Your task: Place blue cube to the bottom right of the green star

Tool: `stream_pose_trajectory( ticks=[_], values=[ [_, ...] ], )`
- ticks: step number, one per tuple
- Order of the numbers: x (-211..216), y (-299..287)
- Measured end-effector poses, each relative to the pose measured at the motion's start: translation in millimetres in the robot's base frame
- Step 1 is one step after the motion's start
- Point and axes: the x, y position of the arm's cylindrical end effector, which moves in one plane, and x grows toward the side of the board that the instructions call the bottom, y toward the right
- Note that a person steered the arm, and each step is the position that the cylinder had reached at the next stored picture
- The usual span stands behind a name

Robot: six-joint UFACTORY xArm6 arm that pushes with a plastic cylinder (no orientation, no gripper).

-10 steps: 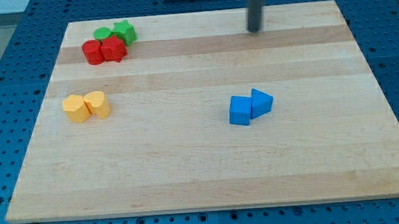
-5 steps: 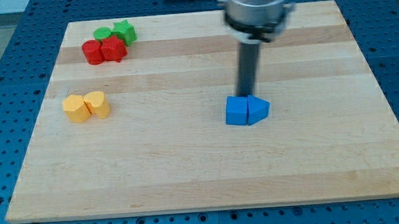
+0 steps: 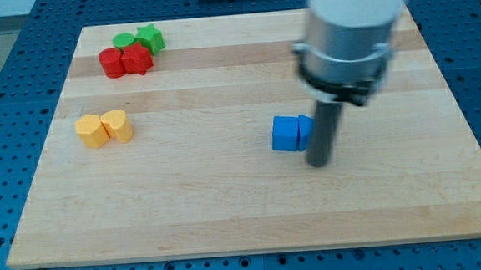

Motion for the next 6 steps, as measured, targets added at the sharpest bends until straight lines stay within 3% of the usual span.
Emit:
stream_pose_trajectory(
  ticks=[1, 2, 3, 4, 5, 6],
  values=[
    [-53.5, -71.6],
    [-101.5, -106.9],
    [-71.2, -106.9],
    [-34.7, -70.5],
    [-35.9, -18.3],
    [-91.4, -14.8]
  ],
)
